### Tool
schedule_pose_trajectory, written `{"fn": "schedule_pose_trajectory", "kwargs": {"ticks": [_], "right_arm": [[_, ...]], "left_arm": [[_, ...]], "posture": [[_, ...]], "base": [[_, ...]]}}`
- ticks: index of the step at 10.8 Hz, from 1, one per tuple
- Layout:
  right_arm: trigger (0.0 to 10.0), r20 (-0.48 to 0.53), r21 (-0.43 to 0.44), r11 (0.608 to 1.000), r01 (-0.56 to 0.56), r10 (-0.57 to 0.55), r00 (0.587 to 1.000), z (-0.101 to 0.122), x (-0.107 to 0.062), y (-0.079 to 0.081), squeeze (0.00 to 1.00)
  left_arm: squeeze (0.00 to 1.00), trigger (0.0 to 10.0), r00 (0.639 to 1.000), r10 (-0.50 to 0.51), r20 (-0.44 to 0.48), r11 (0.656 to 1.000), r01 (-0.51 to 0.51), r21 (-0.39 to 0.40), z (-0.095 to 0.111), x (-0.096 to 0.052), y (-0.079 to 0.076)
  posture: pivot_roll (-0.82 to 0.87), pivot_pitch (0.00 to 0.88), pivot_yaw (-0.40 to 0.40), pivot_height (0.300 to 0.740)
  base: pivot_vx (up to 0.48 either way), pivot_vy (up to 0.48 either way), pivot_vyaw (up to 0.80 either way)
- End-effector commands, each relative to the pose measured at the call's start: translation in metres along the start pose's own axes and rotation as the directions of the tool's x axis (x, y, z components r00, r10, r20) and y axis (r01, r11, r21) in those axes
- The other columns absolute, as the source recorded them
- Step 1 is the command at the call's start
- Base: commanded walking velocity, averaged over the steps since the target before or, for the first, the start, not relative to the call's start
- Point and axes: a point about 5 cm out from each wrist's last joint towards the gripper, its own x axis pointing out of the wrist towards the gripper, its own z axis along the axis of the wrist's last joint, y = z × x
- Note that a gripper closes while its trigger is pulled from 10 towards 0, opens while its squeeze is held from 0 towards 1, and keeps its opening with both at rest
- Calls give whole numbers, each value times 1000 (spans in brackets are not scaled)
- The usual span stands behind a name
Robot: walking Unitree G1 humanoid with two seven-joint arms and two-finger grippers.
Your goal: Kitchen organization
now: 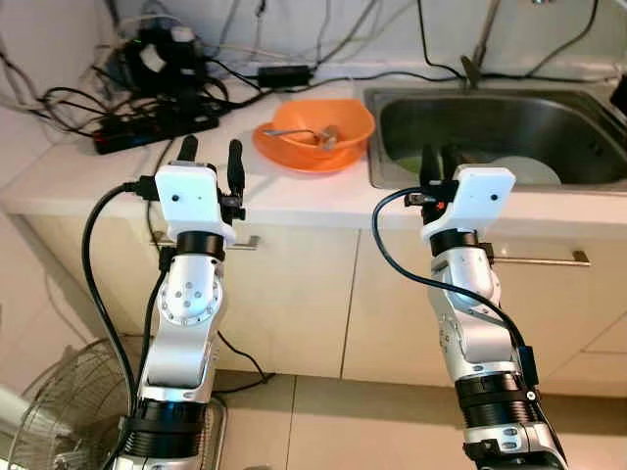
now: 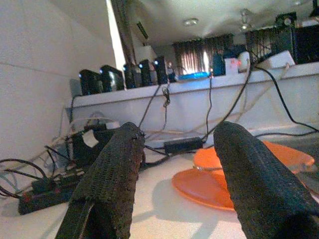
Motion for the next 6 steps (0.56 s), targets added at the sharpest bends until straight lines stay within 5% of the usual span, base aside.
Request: {"fn": "schedule_pose_trajectory", "kwargs": {"ticks": [1,2,6], "right_arm": [[10000,-28,9,1000,-7,7,1000,-4,-1,2,0],[10000,-37,14,1000,-11,11,999,-5,-1,3,0],[10000,-29,15,999,-33,33,999,-5,-3,7,0]], "left_arm": [[0,10000,1000,-14,-27,1000,15,11,-4,-1,-1],[0,10000,999,-18,-31,1000,19,11,-5,-3,-2],[0,10000,999,-17,-39,1000,17,10,-7,-5,-2]], "posture": [[114,0,54,740],[113,0,55,740],[117,0,51,740]], "base": [[0,0,0],[0,0,-800],[0,0,0]]}}
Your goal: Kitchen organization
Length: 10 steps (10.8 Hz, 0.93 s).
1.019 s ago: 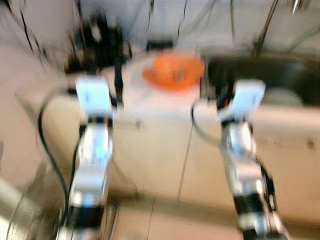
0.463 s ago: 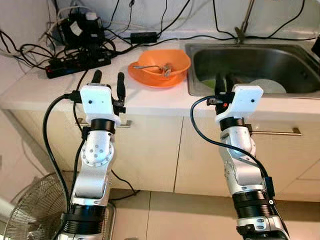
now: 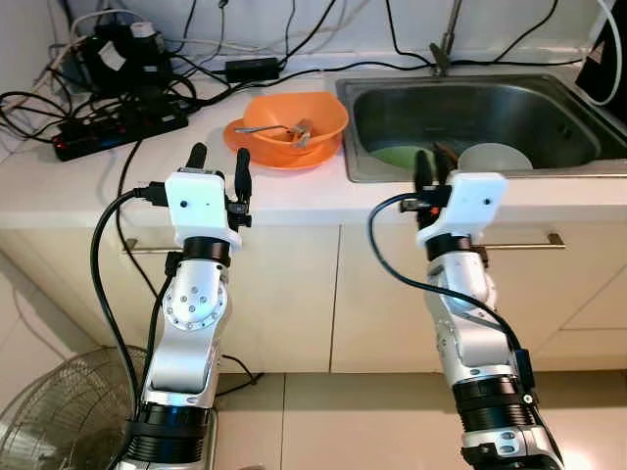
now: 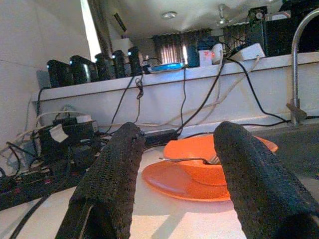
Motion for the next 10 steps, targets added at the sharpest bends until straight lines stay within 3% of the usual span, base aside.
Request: {"fn": "schedule_pose_trajectory", "kwargs": {"ticks": [1,4,6,10], "right_arm": [[10000,-3,10,1000,-7,7,1000,0,1,2,0],[10000,-9,-47,999,-17,17,1000,-1,2,2,0],[10000,-11,2,1000,-6,6,1000,-1,3,1,0],[10000,-14,1,1000,-12,12,1000,-1,3,3,0]], "left_arm": [[0,10000,1000,5,-18,1000,-5,14,-3,-1,3],[0,10000,999,26,-18,1000,-26,17,-2,0,5],[0,10000,999,33,-18,999,-33,20,-2,1,6],[0,10000,999,38,-24,999,-37,24,-3,0,7]], "posture": [[118,0,49,740],[123,0,44,740],[126,0,43,740],[128,0,40,740]], "base": [[0,0,0],[82,0,219],[249,0,341],[267,0,0]]}}
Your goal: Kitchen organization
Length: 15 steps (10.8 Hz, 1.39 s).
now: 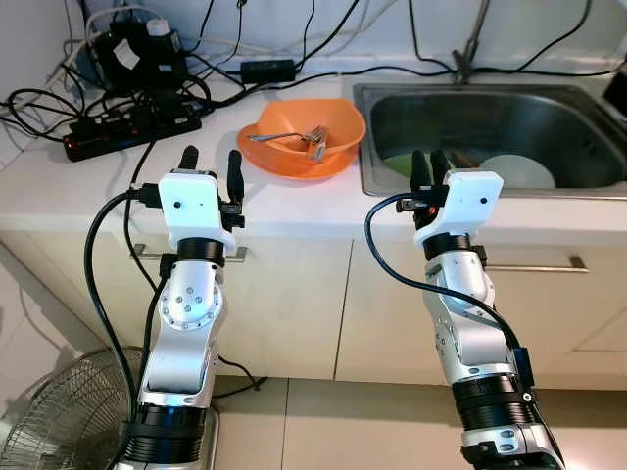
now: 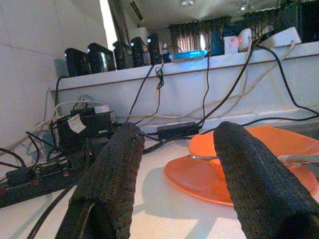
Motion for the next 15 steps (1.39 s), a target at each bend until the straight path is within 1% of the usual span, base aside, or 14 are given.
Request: {"fn": "schedule_pose_trajectory", "kwargs": {"ticks": [1,10,15], "right_arm": [[10000,-11,7,1000,-3,4,1000,-1,2,1,0],[10000,-6,9,1000,-2,2,1000,-1,3,2,0],[10000,-4,8,1000,0,0,1000,-1,3,1,0]], "left_arm": [[0,10000,1000,7,-6,1000,-7,11,0,1,1],[0,10000,1000,9,9,1000,-9,12,3,4,1],[0,10000,1000,9,15,1000,-9,17,3,4,1]], "posture": [[129,0,39,740],[129,0,44,740],[126,0,44,740]], "base": [[277,0,0],[325,0,0],[424,0,0]]}}
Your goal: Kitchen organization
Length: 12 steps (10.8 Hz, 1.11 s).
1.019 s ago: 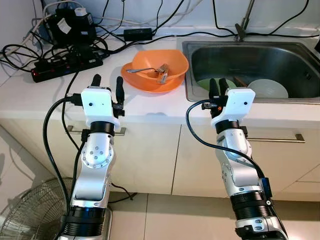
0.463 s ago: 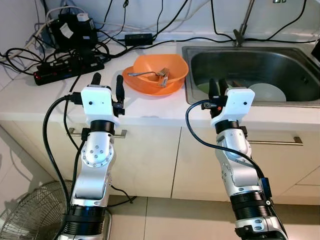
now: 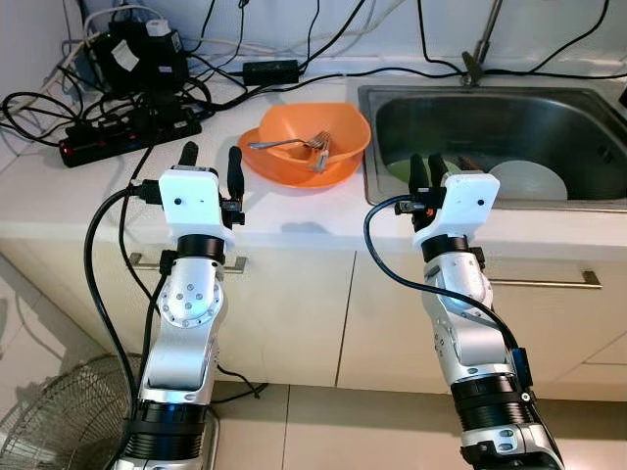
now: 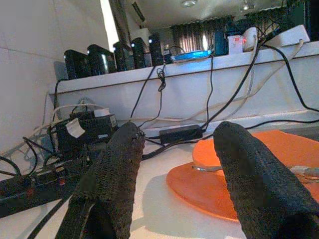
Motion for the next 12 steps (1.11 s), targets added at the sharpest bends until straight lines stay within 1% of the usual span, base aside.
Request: {"fn": "schedule_pose_trajectory", "kwargs": {"ticks": [1,7,8,9,12], "right_arm": [[10000,12,8,1000,-2,2,1000,3,3,1,0],[10000,12,8,1000,2,-2,1000,4,3,1,0],[10000,12,8,1000,3,-3,1000,3,3,1,0],[10000,13,10,1000,4,-4,1000,3,3,0,0],[10000,13,13,1000,5,-5,1000,3,2,1,0]], "left_arm": [[0,10000,1000,9,4,1000,-9,10,1,2,1],[0,10000,1000,10,6,1000,-10,9,1,2,1],[0,10000,999,-21,28,999,20,34,3,2,-3],[0,10000,999,-33,43,999,32,18,6,-1,-7],[0,10000,997,-32,69,999,30,18,11,-2,-5]], "posture": [[127,0,43,740],[125,0,43,740],[127,0,43,740],[128,0,44,740],[130,0,45,740]], "base": [[480,0,0],[480,0,0],[0,0,0],[0,0,0],[0,0,0]]}}
